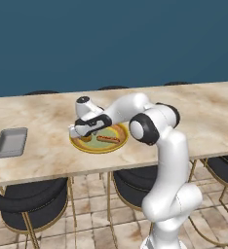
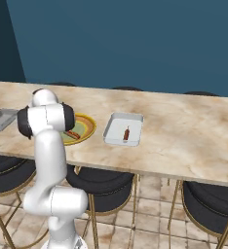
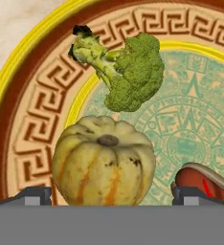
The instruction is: Place one cooked food and one vegetable from the large plate to each tupperware container.
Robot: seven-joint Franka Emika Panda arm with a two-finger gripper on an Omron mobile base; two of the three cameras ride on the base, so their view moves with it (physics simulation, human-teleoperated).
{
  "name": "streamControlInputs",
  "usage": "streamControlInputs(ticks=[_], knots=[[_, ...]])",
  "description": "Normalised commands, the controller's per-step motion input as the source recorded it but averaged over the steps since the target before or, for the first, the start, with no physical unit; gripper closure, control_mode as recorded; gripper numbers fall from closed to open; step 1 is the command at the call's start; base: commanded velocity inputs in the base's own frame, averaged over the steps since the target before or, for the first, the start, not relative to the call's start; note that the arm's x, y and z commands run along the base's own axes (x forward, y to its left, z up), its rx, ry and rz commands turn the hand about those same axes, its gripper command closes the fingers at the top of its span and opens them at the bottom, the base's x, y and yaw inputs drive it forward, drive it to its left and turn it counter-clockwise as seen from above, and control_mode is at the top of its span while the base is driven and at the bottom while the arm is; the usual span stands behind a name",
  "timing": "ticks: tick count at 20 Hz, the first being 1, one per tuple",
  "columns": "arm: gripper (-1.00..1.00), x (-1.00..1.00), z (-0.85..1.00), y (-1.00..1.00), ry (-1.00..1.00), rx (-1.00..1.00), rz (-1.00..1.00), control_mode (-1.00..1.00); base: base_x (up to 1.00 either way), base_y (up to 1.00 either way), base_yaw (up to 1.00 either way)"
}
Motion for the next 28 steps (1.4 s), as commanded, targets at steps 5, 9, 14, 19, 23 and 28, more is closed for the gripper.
streamControlInputs(ticks=[5,9,14,19,23,28], knots=[[-1.0,0.09,-0.07,0.03,0.0,0.0,0.0,-1.0,0.0,0.0,0.0],[-1.0,0.03,-0.12,0.0,0.0,0.0,0.0,-1.0,0.0,0.0,0.0],[-1.0,0.17,-0.1,0.0,0.0,0.0,0.0,-1.0,0.0,0.0,0.0],[1.0,0.0,-0.04,0.0,0.0,0.0,0.0,-1.0,0.0,0.0,0.0],[1.0,0.0,0.0,0.0,0.0,0.0,0.0,-1.0,0.0,0.0,0.0],[1.0,-0.24,0.2,-0.47,-0.03,0.0,0.0,-1.0,0.0,0.0,0.0]])
